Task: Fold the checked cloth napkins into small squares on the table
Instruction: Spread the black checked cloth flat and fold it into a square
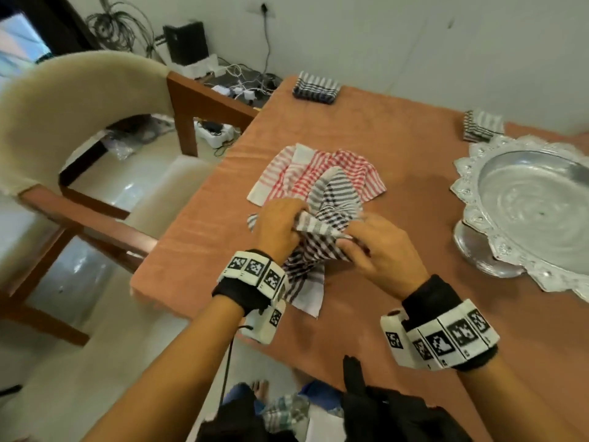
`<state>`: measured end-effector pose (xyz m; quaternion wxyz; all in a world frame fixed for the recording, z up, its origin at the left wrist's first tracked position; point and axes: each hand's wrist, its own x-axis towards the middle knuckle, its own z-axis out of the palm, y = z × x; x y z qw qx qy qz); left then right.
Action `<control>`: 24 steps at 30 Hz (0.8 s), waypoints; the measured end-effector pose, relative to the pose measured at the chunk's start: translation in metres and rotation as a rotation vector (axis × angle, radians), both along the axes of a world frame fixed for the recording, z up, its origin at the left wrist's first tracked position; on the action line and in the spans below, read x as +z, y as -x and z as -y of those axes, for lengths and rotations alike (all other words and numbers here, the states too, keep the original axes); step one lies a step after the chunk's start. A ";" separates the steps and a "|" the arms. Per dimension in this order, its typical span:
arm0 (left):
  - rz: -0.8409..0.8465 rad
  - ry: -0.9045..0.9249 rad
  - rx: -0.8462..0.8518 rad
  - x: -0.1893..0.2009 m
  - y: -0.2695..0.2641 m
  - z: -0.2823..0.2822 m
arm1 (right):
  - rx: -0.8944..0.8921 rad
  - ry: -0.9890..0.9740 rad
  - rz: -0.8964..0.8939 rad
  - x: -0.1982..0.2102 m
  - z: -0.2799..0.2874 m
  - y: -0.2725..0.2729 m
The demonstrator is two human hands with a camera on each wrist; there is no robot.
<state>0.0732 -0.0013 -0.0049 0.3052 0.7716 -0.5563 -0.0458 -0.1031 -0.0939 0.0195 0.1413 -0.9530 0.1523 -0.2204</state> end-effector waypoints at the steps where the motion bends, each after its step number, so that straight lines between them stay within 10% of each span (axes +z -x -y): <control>1: -0.064 0.036 0.003 0.008 -0.005 -0.001 | -0.025 -0.004 -0.011 0.008 -0.004 0.010; 12: -0.112 0.054 -0.192 0.045 -0.030 -0.047 | -0.717 -0.034 -0.345 0.040 -0.060 0.127; 24: -0.387 0.221 -0.935 0.078 0.118 -0.028 | -1.292 -0.203 0.240 0.075 -0.164 0.284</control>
